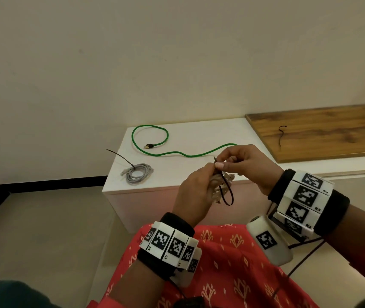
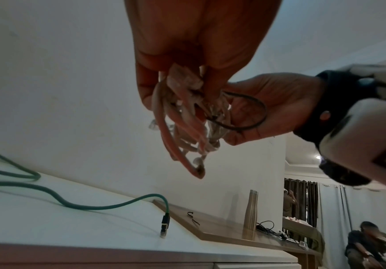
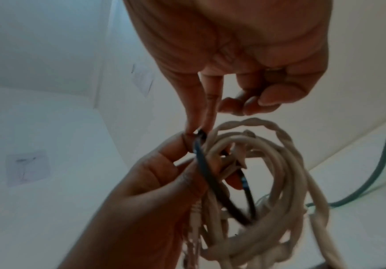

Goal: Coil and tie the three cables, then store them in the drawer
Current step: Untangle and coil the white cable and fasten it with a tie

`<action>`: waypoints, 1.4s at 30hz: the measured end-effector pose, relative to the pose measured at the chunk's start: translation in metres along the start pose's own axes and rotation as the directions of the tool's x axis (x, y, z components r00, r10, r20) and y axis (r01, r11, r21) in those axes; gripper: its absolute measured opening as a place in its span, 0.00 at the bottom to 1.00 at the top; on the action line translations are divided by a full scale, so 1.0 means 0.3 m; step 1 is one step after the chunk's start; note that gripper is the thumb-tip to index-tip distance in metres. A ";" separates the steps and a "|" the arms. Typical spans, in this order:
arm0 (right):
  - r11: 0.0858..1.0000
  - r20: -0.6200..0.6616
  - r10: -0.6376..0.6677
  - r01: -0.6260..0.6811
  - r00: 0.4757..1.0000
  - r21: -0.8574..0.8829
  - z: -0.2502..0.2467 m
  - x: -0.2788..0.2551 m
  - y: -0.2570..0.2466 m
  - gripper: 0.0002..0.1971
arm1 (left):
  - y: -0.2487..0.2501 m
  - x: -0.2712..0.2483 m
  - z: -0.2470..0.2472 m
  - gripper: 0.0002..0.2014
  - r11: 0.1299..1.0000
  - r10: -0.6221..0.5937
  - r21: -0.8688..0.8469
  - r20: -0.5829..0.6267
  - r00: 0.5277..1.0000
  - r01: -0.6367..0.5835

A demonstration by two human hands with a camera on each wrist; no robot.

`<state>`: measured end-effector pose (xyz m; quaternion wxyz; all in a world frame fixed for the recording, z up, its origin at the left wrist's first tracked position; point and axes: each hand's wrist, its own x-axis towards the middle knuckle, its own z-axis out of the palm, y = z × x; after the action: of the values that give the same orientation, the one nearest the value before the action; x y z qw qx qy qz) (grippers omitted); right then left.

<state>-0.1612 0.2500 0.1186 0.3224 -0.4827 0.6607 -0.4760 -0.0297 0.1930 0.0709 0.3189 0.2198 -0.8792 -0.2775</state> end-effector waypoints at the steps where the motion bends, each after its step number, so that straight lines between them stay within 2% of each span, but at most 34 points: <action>1: 1.000 0.003 0.003 -0.003 1.000 0.026 -0.001 -0.001 0.000 0.07 | 0.004 -0.001 0.002 0.09 1.000 0.001 -0.006 0.010 1.000 -0.001; 4: 0.999 -0.033 -0.023 0.024 0.999 0.031 -0.001 0.006 -0.003 0.10 | 0.001 -0.010 0.014 0.08 1.000 0.011 -0.001 0.064 0.998 -0.011; 7: 0.984 -0.163 -0.099 0.121 0.982 0.129 -0.038 0.016 -0.037 0.12 | -0.014 -0.035 0.034 0.05 1.000 0.004 0.014 0.159 0.987 -0.006; 9: 0.961 -0.187 -0.177 0.211 0.966 0.181 -0.061 0.010 -0.071 0.12 | -0.015 -0.043 0.032 0.06 0.997 -0.045 -0.049 0.144 0.989 0.052; 12: 0.938 -0.149 -0.279 0.303 0.949 0.167 -0.051 -0.008 -0.099 0.10 | -0.009 -0.020 0.009 0.08 0.995 -0.072 -0.068 0.107 0.992 0.079; 14: 0.961 -0.097 -0.227 0.239 0.969 0.139 -0.039 -0.010 -0.098 0.03 | -0.005 -0.009 -0.005 0.08 0.993 -0.070 -0.083 0.105 0.992 0.079; 17: 1.000 0.032 0.014 -0.013 0.999 -0.015 -0.033 0.006 -0.047 0.12 | -0.003 -0.010 -0.011 0.09 0.993 -0.065 -0.093 0.106 0.992 0.075; 19: 0.995 0.100 0.101 -0.098 0.990 -0.037 -0.011 0.003 -0.016 0.12 | -0.005 -0.009 -0.010 0.13 0.990 -0.075 -0.114 0.108 0.991 0.087; 22: 0.996 0.085 0.078 -0.082 0.993 0.045 0.007 0.001 0.001 0.06 | -0.001 -0.009 -0.006 0.14 0.986 -0.074 -0.140 0.123 0.990 0.091; 26: 0.991 -0.034 0.035 -0.030 0.999 0.127 0.003 0.010 0.007 0.11 | 0.019 -0.011 -0.011 0.12 0.991 -0.011 -0.133 0.161 0.987 0.033; 32: 0.992 -0.144 -0.004 0.022 0.990 0.124 -0.001 0.023 0.018 0.14 | 0.037 -0.013 0.000 0.10 0.998 0.052 -0.042 0.194 0.980 -0.045; 35: 0.987 -0.177 -0.049 0.075 0.983 0.139 0.020 0.011 0.001 0.15 | 0.029 -0.012 0.018 0.11 1.000 -0.019 -0.021 0.159 0.987 0.023; 38: 0.978 -0.209 -0.102 0.136 0.973 0.159 0.042 -0.007 -0.031 0.15 | 0.024 0.003 0.024 0.09 0.994 -0.100 -0.046 0.074 0.992 0.104; 40: 0.979 -0.226 -0.166 0.188 0.960 0.078 0.056 -0.024 -0.050 0.15 | 0.020 0.014 0.023 0.07 0.974 -0.177 -0.132 0.071 0.982 0.185; 42: 0.969 -0.237 -0.248 0.244 0.939 -0.049 0.074 -0.040 -0.058 0.17 | 0.018 0.021 0.018 0.11 0.927 -0.257 -0.259 0.083 0.963 0.270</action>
<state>-0.1320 0.2528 0.1270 0.1728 -0.5029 0.6340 -0.5614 -0.0390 0.1954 0.0735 0.2846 0.2839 -0.8034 -0.4392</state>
